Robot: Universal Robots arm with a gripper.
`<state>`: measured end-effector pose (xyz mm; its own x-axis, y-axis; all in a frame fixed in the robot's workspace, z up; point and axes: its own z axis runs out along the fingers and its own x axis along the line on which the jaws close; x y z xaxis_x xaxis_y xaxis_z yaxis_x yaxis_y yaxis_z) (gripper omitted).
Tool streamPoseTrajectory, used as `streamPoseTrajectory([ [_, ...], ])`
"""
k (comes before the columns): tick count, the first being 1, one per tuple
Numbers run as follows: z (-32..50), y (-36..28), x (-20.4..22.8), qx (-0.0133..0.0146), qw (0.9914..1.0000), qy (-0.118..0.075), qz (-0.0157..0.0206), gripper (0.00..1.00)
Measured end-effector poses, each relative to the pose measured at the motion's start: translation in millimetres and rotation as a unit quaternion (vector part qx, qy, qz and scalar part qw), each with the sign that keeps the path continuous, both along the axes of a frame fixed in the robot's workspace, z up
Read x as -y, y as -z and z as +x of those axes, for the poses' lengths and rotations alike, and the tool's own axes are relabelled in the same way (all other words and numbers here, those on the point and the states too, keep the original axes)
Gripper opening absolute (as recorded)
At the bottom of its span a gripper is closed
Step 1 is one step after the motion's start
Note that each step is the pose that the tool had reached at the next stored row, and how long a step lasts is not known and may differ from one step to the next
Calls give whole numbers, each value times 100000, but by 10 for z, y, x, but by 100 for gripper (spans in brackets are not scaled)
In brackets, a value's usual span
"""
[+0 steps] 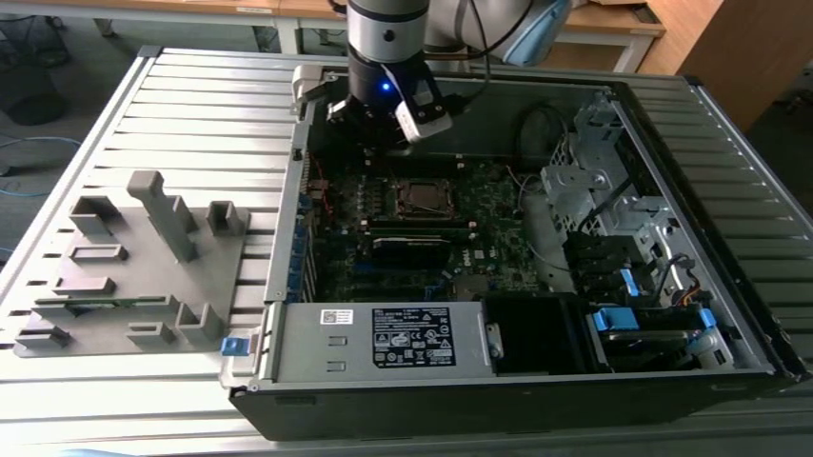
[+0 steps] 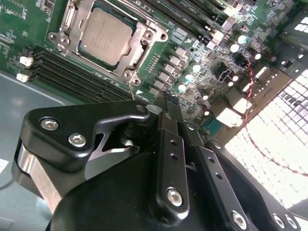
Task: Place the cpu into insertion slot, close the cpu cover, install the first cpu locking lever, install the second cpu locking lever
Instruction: 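Install the first cpu locking lever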
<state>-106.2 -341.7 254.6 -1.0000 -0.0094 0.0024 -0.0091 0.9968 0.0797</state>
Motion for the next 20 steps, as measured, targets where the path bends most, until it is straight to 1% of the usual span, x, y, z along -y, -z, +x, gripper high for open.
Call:
streamPoseTrajectory([
  [12,-62,1,0,-2,100000,2,-8,10],
  [13,-68,0,1,-9,100000,6,125,10],
  [14,-71,1,1,-8,99998,-8,563,10],
  [15,-75,1,2,-3,99993,-4,1144,10],
  [17,-81,1,3,1,99981,4,1937,10],
  [18,-84,1,3,-2,99976,5,2176,10],
  [20,-84,1,2,-1,99976,6,2194,10],
])
